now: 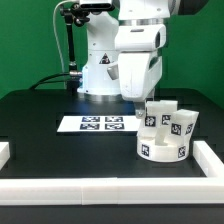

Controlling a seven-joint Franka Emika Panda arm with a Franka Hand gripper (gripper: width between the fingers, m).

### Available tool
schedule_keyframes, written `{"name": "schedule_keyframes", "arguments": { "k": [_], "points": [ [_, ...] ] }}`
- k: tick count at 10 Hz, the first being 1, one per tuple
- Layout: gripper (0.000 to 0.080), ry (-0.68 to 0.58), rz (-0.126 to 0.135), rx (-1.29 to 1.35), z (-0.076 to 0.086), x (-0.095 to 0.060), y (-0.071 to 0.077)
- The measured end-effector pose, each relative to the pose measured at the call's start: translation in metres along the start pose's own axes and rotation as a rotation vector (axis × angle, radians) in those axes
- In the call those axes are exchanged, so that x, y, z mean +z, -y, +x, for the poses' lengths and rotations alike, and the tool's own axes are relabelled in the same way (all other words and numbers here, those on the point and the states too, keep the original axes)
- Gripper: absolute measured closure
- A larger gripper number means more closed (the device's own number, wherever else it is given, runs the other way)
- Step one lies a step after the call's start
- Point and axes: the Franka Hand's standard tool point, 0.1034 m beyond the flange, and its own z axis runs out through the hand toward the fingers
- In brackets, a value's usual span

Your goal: Assemble stool

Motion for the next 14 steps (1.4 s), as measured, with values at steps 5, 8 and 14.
{"name": "schedule_keyframes", "arguments": {
  "k": [5,8,14],
  "points": [
    [0.0462,0.008,-0.001,0.046,-0.004,0.001,0.000],
    [0.0462,0.008,-0.001,0.169,-0.005,0.001,0.000],
    [0.0461,0.002,-0.002,0.744,-0.013,0.002,-0.003]
  ]
}}
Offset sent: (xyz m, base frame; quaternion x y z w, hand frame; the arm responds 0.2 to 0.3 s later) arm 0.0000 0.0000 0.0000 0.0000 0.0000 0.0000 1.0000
